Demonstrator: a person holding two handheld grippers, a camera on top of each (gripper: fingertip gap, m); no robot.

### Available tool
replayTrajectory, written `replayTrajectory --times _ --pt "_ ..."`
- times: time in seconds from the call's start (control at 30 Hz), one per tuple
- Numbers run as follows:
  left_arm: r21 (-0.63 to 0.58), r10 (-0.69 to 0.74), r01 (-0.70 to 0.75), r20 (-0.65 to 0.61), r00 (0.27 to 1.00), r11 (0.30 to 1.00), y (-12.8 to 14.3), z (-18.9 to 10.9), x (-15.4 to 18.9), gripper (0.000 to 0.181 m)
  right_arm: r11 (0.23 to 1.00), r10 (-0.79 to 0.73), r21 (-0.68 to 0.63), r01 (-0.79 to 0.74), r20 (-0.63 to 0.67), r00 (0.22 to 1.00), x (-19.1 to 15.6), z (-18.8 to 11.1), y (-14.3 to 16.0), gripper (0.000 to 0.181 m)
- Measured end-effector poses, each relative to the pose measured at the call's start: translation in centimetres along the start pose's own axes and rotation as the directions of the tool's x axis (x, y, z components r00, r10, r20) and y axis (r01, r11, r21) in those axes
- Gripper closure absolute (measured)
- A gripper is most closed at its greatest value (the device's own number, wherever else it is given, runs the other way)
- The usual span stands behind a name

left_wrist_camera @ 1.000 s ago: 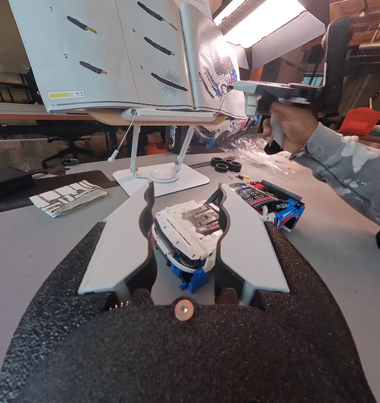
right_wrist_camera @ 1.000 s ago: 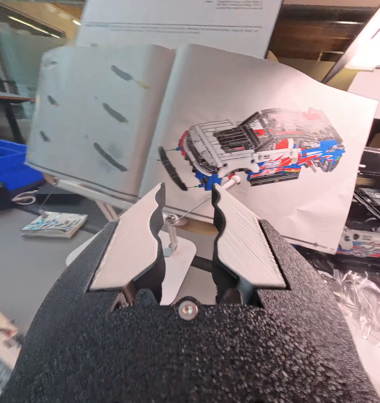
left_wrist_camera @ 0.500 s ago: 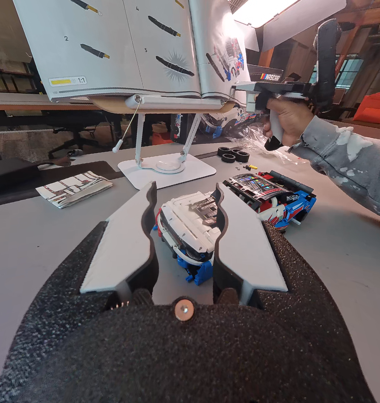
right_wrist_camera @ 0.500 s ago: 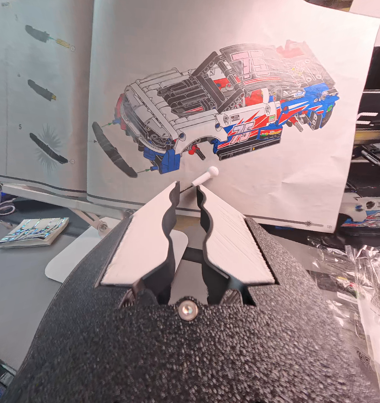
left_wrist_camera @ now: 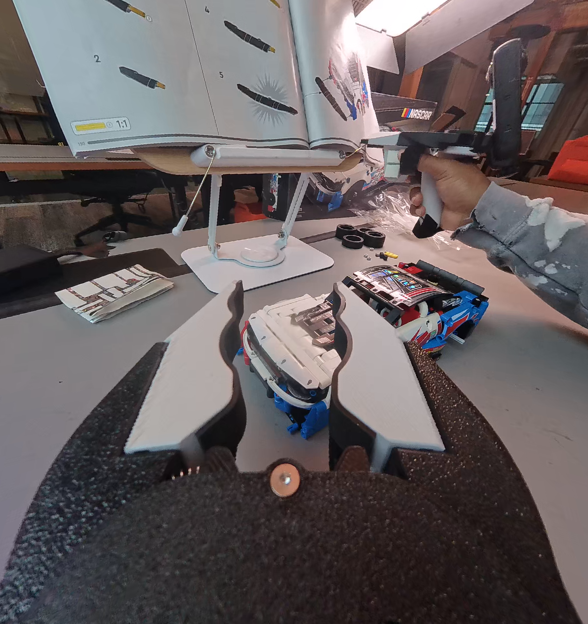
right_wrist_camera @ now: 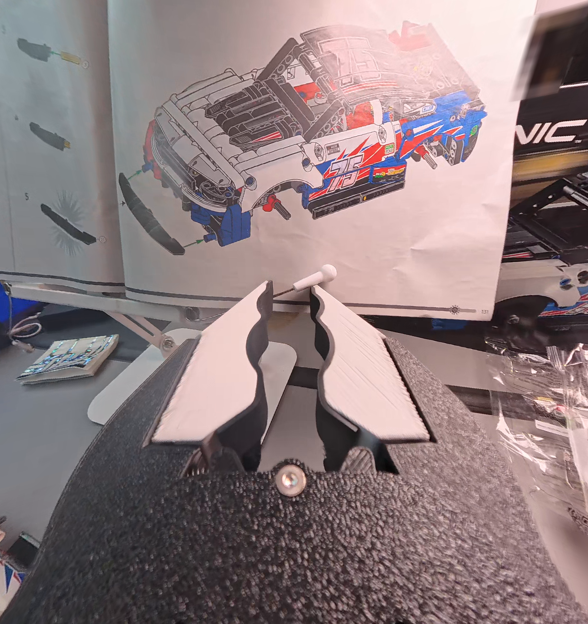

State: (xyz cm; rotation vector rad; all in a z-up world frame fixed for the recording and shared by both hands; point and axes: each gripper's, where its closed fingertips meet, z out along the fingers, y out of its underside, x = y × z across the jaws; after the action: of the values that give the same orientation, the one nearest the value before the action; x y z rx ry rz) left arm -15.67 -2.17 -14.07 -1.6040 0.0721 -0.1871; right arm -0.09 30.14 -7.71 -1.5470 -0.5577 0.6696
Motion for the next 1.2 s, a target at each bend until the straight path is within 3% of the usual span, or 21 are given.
replayTrajectory --times 0.23,0.3,0.43,0.63,0.73,0.83,0.93,1.0,1.1,1.2 --pt "-0.013 -0.003 0.002 -0.013 1.0 1.0 0.3 0.1 0.2 0.13 0.999 0.029 -0.016 -0.028 0.014 0.999 0.3 -0.8 0.9 0.161" --pt "-0.016 -0.001 0.001 -0.015 1.0 1.0 0.3 0.2 0.3 0.13 1.0 0.018 -0.018 -0.018 -0.005 1.0 0.7 -1.1 1.0 0.172" --pt "-0.022 0.001 -0.001 -0.017 1.0 1.0 0.4 0.2 0.3 0.13 1.0 0.001 -0.02 0.0 0.031 1.0 0.2 -1.7 1.3 0.162" --pt "-0.028 0.004 -0.004 -0.021 1.0 1.0 0.6 0.3 0.5 0.13 0.998 -0.044 0.041 0.045 -0.021 0.999 0.6 -3.5 -0.6 0.161" --pt "-0.032 0.005 -0.005 -0.023 1.0 0.999 0.7 0.3 0.5 0.13 0.987 -0.125 0.097 0.125 -0.009 0.992 -1.4 -4.5 -2.8 0.16" --pt "-0.039 0.002 -0.003 -0.028 1.0 0.999 0.9 0.5 0.6 0.13 0.953 -0.28 0.141 0.267 0.087 0.956 -6.6 -4.8 -4.7 0.159" --pt "-0.049 0.002 -0.004 -0.031 1.0 0.999 1.1 0.6 0.7 0.13 0.884 -0.467 0.118 0.453 0.173 0.867 -12.2 -3.6 -4.2 0.157" --pt "-0.048 0.004 -0.006 -0.032 0.999 0.999 1.1 0.6 0.7 0.13 0.834 -0.549 0.051 0.55 0.181 0.816 -13.9 -1.8 -3.0 0.158" --pt "-0.039 0.005 -0.006 -0.027 1.0 0.999 0.8 0.3 0.6 0.13 0.818 -0.549 -0.112 0.564 0.139 0.824 -12.7 1.3 -1.5 0.16" --pt "-0.028 -0.001 0.0 -0.025 1.0 1.0 0.4 0.1 0.4 0.13 0.818 -0.535 -0.222 0.53 0.042 0.844 -8.9 3.1 -1.2 0.156"
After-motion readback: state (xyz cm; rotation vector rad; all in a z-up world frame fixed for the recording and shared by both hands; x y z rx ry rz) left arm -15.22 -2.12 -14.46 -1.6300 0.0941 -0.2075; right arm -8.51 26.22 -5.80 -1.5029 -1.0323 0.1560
